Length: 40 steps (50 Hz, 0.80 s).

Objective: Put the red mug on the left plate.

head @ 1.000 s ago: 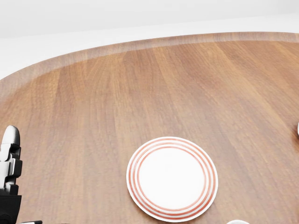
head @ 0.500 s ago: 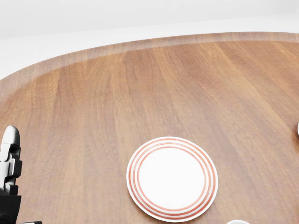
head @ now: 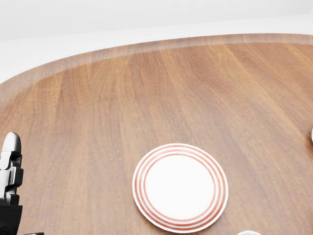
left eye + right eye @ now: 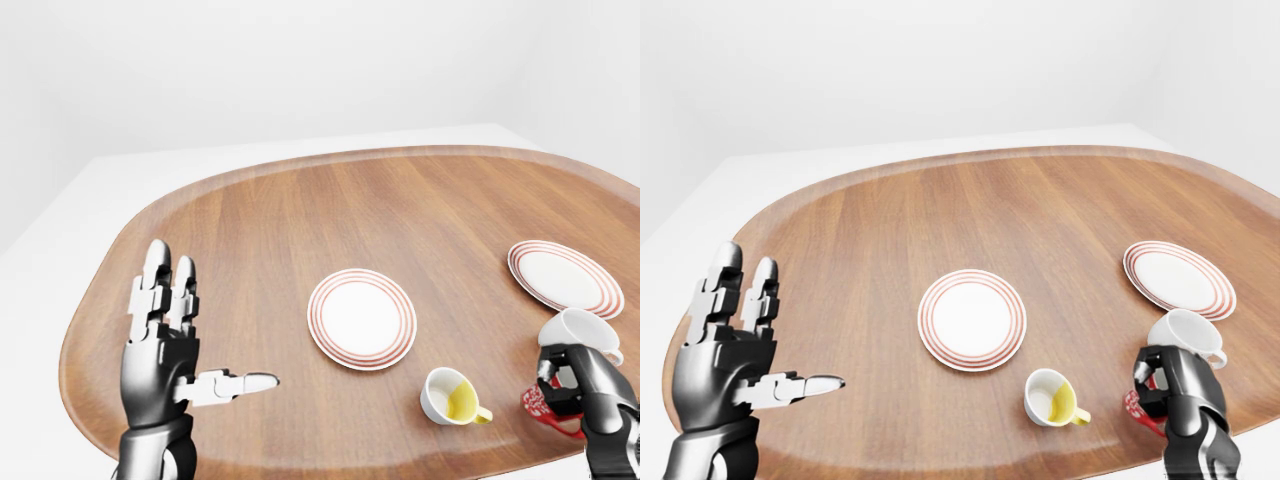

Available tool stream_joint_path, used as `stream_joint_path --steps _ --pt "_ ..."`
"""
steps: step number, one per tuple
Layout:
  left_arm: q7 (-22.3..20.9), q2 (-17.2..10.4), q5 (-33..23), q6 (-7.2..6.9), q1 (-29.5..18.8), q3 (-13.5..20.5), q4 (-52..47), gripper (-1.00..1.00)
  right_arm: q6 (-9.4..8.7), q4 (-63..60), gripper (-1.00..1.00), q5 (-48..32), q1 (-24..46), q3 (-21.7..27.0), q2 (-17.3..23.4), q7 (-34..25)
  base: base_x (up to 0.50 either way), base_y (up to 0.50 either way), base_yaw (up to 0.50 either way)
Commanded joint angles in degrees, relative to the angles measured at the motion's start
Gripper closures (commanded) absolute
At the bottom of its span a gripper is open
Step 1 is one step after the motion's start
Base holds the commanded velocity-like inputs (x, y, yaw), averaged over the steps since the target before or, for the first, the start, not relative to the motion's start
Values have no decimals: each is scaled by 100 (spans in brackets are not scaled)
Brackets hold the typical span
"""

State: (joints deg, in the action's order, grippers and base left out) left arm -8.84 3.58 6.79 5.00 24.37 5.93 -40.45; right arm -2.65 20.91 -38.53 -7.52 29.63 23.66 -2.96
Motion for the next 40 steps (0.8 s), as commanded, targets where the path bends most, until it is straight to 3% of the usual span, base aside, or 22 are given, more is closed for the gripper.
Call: stream_joint_path --steps 1,6,8,17,26,33,40 --pt "18 -9 -20 0 -25 -21 24 -100 -235 -1416 100 -904 1304 -471 293 -1311 0 0 0" --pt "19 -14 -6 0 -6 -19 10 -100 -235 -1287 100 -1370 2255 -1050 492 -1699 0 0 0" --pt "12 -15 5 0 -17 -2 36 -100 -235 -1106 100 -1692 2943 -1489 523 -1941 0 0 0" --pt "-25 10 30 0 1 40 24 -100 -235 -268 100 -2283 4239 -2068 395 -2187 0 0 0" --pt "-45 14 73 0 -3 87 6 -100 -235 1917 100 -2522 5692 -2696 -92 -1414 0 0 0" --pt "-74 34 93 0 -13 126 -1 -100 -235 2556 100 -2621 6232 -2910 -394 -1154 0 0 0" --pt "-85 37 86 0 -24 126 -5 -100 -235 3992 100 -2522 6920 -3179 -920 -494 0 0 0"
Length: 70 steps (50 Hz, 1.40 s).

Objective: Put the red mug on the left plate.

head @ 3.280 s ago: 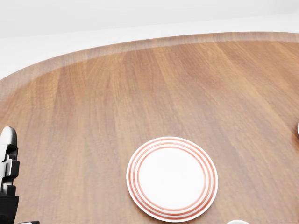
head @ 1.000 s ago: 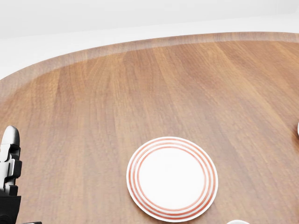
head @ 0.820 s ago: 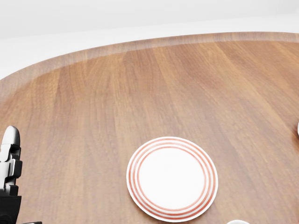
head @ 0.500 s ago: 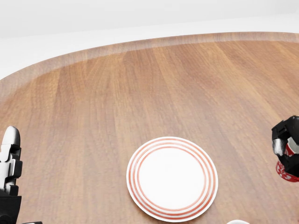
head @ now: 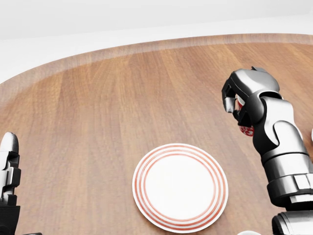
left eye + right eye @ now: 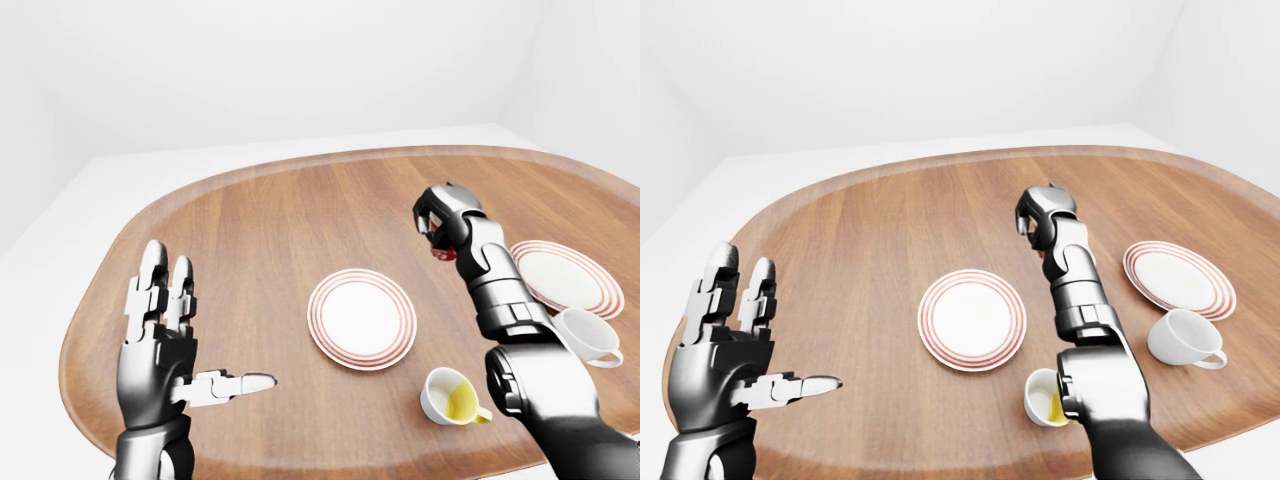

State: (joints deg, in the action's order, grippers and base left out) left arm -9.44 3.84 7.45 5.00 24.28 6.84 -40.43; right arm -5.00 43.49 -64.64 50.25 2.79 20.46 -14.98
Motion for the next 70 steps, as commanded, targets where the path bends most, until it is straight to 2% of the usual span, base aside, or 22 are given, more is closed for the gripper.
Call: stream_joint_path --steps 1,2,6,9,14,23,29,38,55,70 --pt "-25 13 21 0 -18 38 -5 -100 0 1850 100 109 1193 -524 -662 765 0 0 0" --pt "-26 15 18 0 -22 38 1 -100 20 2087 100 137 1305 -570 -797 905 0 0 0" --pt "-3 21 -5 0 -37 25 -60 -100 328 2602 100 251 1526 -632 -1029 1207 0 0 0" --pt "33 14 -43 0 -92 8 -25 -100 409 2792 100 301 1592 -661 -1126 1357 0 0 0" --pt "33 0 -33 0 -50 -2 -31 -100 676 2998 100 384 1508 -727 -1418 1642 0 0 0" --pt "84 -14 -92 0 -143 -36 20 -100 997 3224 100 495 1189 -702 -1704 2133 0 0 0" --pt "73 -38 -61 0 -123 -30 69 -100 1000 3326 100 538 928 -721 -1903 2429 0 0 0" --pt "76 -45 -84 0 -151 -55 137 -100 1000 3454 100 656 598 -625 -2018 2498 0 0 0" --pt "66 -51 -66 0 -188 -36 228 -100 1000 3597 100 1013 53 -197 -2140 2311 0 0 0" --pt "74 -74 -34 0 -254 -4 289 -100 1000 3629 100 1033 -34 -79 -2356 2861 0 0 0"
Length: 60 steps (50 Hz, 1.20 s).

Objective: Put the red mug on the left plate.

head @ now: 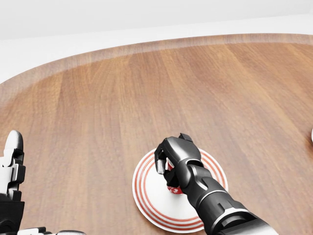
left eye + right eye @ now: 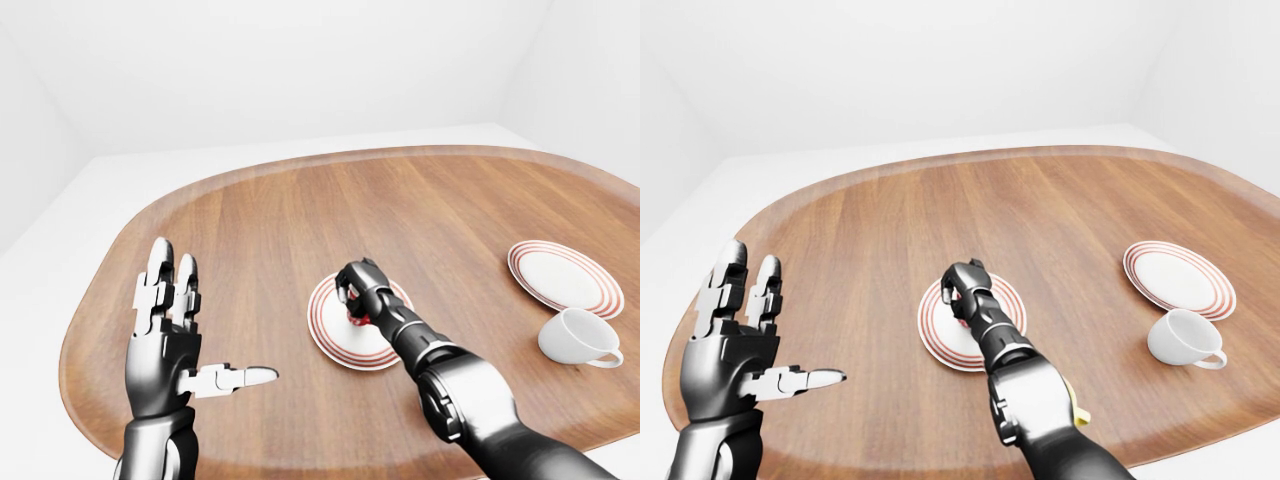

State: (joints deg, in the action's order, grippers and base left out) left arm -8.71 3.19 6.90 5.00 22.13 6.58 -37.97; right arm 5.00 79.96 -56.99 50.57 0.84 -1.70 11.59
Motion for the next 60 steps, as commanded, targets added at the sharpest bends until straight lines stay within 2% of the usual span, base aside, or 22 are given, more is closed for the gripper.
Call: stream_joint_path --steps 1,21,52,53,54,60 --pt "-3 -9 24 0 -42 25 47 -100 0 -17 100 217 -38 87 -151 321 1 0 0" --pt "-22 -2 42 0 -91 70 125 -100 0 10 100 -212 -79 54 -257 609 0 0 0" --pt "-16 -7 41 0 -101 66 152 -100 0 14 100 -308 -140 119 -299 425 0 0 0" --pt "-17 -7 46 0 -101 67 151 -100 0 14 76 -308 -140 120 -300 424 0 0 0" --pt "-17 -8 43 0 -99 67 149 -100 0 13 -100 -291 -137 133 -302 396 0 0 0" --pt "-20 -8 43 0 -96 65 137 -100 0 12 -100 -249 -137 146 -305 341 0 0 0"
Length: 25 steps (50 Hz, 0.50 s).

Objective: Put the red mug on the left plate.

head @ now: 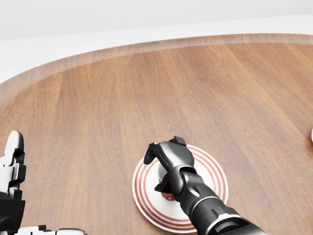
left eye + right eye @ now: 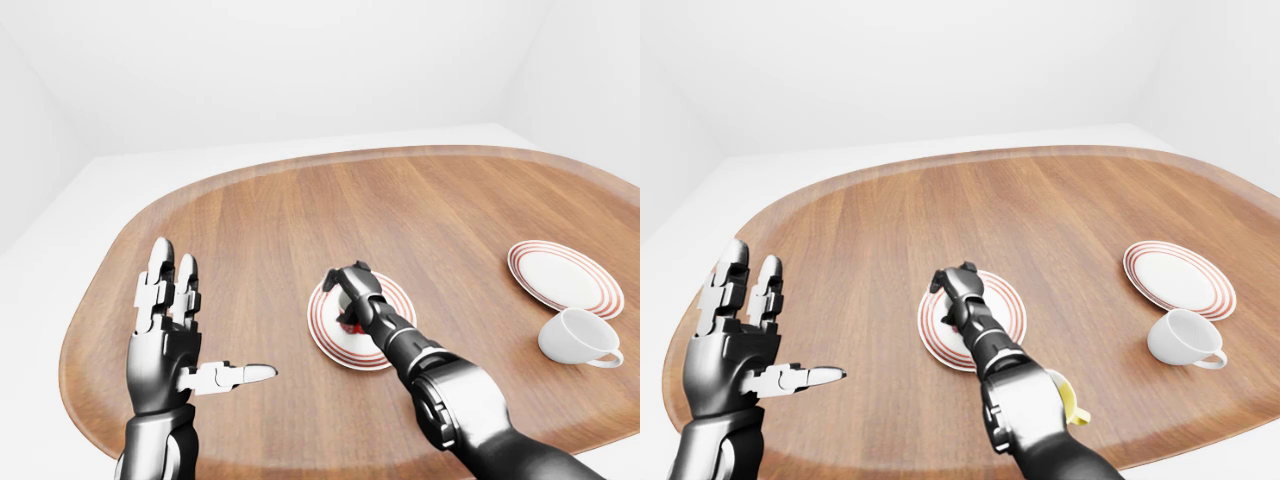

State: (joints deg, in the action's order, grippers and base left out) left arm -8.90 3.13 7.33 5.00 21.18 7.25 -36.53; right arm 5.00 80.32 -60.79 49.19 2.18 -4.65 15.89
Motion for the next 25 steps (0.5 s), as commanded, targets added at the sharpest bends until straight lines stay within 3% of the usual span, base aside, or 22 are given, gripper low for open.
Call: stream_joint_path --steps 1,25 --pt "0 -2 1 0 0 -1 -7 -100 0 -24 -100 132 0 11 -10 -91 0 0 0" --pt "4 -2 3 0 12 1 -52 -100 0 -35 -100 191 51 20 10 -310 0 0 0"
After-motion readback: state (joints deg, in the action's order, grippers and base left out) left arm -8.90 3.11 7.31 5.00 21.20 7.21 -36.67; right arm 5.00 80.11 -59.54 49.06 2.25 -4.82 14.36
